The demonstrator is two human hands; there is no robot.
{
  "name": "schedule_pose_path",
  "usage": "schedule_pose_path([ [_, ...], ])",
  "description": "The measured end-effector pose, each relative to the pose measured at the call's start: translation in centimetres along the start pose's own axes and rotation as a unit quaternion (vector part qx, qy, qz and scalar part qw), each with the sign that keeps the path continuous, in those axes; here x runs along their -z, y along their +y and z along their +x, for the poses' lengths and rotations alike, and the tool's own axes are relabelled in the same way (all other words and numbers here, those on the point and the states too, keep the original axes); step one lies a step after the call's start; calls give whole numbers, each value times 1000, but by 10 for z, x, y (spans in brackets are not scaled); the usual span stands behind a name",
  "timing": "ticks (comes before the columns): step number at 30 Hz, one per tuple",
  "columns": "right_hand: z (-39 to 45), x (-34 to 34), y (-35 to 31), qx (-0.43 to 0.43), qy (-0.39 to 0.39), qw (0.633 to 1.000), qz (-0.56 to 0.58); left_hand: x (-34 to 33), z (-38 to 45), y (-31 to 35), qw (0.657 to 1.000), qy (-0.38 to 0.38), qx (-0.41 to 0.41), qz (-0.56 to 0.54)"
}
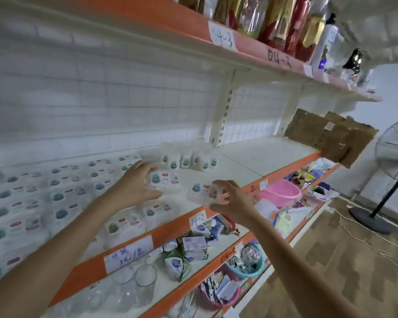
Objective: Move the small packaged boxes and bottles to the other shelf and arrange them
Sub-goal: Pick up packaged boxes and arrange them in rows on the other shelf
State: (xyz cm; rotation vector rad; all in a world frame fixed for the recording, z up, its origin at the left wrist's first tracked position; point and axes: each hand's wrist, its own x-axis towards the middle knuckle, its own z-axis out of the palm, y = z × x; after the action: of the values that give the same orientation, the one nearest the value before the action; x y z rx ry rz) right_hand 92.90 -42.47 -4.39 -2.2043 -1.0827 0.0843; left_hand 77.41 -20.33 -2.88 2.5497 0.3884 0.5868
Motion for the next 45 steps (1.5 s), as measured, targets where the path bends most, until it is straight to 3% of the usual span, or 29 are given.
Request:
schedule_pose_path([
  [5,51,-26,-4,97,-56,993,45,17,-20,-16,995,54,70,34],
  [11,78,-60,-7,200,-178,956,117,25,-74,-24,979,101,177,28],
  [23,94,-74,11,283,-283,896,194,-19,-106,7,945,140,289,58],
  [31,92,-91,16,292,-257,896,216,-31,-108,12,933,190,302,55],
  [35,92,-94,20,290,-244,896,233,-36,-111,6,939,178,284,73],
  [40,89,-99,24,340,-224,897,173,-42,-112,0,942,190,261,91],
  [45,85,-98,23,329,-212,909,144,-45,-115,-7,944,199,239,108],
])
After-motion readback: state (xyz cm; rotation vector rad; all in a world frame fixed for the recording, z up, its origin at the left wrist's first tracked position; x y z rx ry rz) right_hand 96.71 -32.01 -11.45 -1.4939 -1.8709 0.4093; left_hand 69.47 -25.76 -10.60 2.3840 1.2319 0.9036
